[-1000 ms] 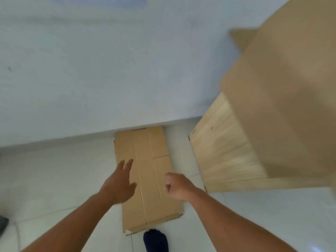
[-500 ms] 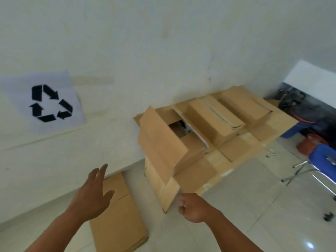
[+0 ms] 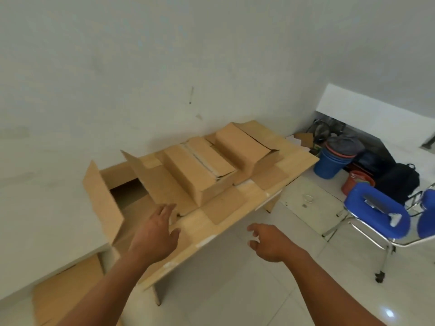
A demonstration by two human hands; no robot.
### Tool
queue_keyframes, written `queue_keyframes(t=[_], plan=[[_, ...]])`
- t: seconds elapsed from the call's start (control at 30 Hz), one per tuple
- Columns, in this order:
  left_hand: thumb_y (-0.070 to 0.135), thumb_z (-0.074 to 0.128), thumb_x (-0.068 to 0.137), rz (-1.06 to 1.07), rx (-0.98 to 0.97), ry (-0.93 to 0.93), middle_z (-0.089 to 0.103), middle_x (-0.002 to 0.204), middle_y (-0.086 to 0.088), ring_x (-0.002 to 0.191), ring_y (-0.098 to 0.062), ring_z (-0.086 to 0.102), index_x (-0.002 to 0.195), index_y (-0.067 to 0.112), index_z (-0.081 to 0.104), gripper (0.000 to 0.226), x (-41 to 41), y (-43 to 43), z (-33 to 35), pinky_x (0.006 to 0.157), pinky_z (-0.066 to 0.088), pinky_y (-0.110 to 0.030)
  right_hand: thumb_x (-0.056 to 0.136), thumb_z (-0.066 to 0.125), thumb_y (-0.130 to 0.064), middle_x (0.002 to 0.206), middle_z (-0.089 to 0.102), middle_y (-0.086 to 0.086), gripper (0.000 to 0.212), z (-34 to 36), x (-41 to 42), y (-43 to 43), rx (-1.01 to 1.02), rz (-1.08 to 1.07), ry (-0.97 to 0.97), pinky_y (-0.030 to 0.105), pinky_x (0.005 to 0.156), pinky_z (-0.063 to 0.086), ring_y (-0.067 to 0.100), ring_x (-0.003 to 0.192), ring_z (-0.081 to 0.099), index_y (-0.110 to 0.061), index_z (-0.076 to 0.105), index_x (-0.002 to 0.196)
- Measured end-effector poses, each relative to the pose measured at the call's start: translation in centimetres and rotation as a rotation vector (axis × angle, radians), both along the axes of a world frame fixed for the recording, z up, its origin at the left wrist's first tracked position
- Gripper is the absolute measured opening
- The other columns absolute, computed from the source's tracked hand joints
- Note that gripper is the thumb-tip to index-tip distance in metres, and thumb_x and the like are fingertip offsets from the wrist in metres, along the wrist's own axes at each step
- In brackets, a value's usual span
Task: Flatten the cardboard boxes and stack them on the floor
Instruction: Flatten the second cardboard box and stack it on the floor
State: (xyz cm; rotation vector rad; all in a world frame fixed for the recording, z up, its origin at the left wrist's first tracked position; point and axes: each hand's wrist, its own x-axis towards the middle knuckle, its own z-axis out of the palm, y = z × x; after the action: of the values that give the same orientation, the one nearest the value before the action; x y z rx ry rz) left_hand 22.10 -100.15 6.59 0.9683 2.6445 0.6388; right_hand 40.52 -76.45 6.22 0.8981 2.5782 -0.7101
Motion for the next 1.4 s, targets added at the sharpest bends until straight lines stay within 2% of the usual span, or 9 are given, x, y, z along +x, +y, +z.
queue_keyframes(t=[0.17,0.27,0.47,0.67,0.87,1.0,1.17,1.3,1.4], plan=[[0.041,0.056,0.095,-0.07,-0.026,0.025,0.044,0.148,0.006,0.126,-0.018,0.054,0.143,0.026,0.045,0.052,2.4,10.9,0.3,0.101,0.048,-0.037,0.098,0.055,-0.033,0.148,0.044,0.008,0.055,0.8,1.7,9.4,0.099,0.031,0.023,0.033,0.108,0.04,0.024,0.133,0.046,-0.019,0.039,0.149],[0.041,0.057,0.095,-0.087,-0.023,0.025,0.045,0.146,0.006,0.124,-0.017,0.055,0.14,0.026,0.048,0.049,1.4,16.2,0.2,0.099,0.049,-0.033,0.097,0.056,-0.034,0.151,0.038,0.007,0.057,0.3,0.9,14.2,0.118,0.05,0.039,0.034,0.111,0.038,0.024,0.136,0.043,-0.018,0.04,0.149],[0.038,0.058,0.094,-0.067,0.021,-0.009,0.046,0.143,0.004,0.125,-0.019,0.054,0.14,0.022,0.05,0.049,-3.4,27.9,-1.9,0.101,0.047,-0.032,0.097,0.056,-0.034,0.15,0.038,0.004,0.055,-1.1,-3.5,24.9,0.12,0.078,0.028,0.035,0.109,0.04,0.023,0.134,0.045,-0.019,0.042,0.147],[0.035,0.06,0.092,-0.065,-0.002,-0.135,0.044,0.147,-0.004,0.13,-0.023,0.049,0.145,0.018,0.043,0.058,-9.9,40.4,-3.4,0.105,0.043,-0.034,0.098,0.055,-0.033,0.149,0.039,0.001,0.054,-0.4,-7.8,36.3,0.086,0.017,-0.004,0.029,0.109,0.038,0.019,0.133,0.045,-0.021,0.039,0.148],[0.041,0.058,0.093,-0.012,-0.066,-0.243,0.04,0.151,-0.01,0.135,-0.026,0.045,0.154,0.02,0.026,0.072,-15.9,50.3,-3.3,0.105,0.04,-0.035,0.097,0.057,-0.031,0.142,0.046,0.005,0.051,0.2,-15.1,44.9,0.048,-0.028,0.115,0.025,0.1,0.04,0.02,0.128,0.05,-0.02,0.044,0.145],[0.042,0.058,0.094,0.052,-0.079,-0.242,0.033,0.154,-0.009,0.138,-0.027,0.041,0.154,0.019,0.024,0.073,-19.0,54.9,-4.0,0.108,0.039,-0.037,0.097,0.056,-0.028,0.148,0.039,0.006,0.052,-0.8,-22.0,48.8,0.004,0.044,0.172,0.031,0.103,0.042,0.023,0.13,0.048,-0.018,0.043,0.146],[0.043,0.059,0.093,0.243,-0.1,-0.284,0.028,0.157,-0.01,0.141,-0.031,0.037,0.155,0.021,0.021,0.076,-22.1,59.4,-5.9,0.111,0.04,-0.042,0.087,0.062,-0.045,0.156,0.025,0.007,0.072,-3.8,-30.1,52.5,0.054,0.081,0.203,0.04,0.11,0.037,0.027,0.14,0.034,-0.023,0.033,0.149],[0.045,0.056,0.094,0.406,-0.097,-0.382,0.02,0.162,-0.01,0.145,-0.032,0.031,0.157,0.021,0.014,0.079,-23.3,62.1,-6.8,0.114,0.036,-0.042,0.078,0.061,-0.061,0.163,-0.002,0.01,0.097,-6.2,-34.3,55.0,0.03,0.156,0.079,0.049,0.117,0.026,0.033,0.15,0.01,-0.027,0.012,0.155],[0.048,0.051,0.096,0.504,-0.121,-0.403,0.021,0.162,-0.013,0.144,-0.034,0.033,0.158,0.017,0.008,0.082,-23.7,63.9,-7.4,0.113,0.037,-0.044,0.077,0.063,-0.063,0.164,-0.009,0.011,0.105,-7.4,-36.2,56.2,-0.019,0.212,0.02,0.052,0.116,0.026,0.035,0.15,0.006,-0.027,0.003,0.156]])
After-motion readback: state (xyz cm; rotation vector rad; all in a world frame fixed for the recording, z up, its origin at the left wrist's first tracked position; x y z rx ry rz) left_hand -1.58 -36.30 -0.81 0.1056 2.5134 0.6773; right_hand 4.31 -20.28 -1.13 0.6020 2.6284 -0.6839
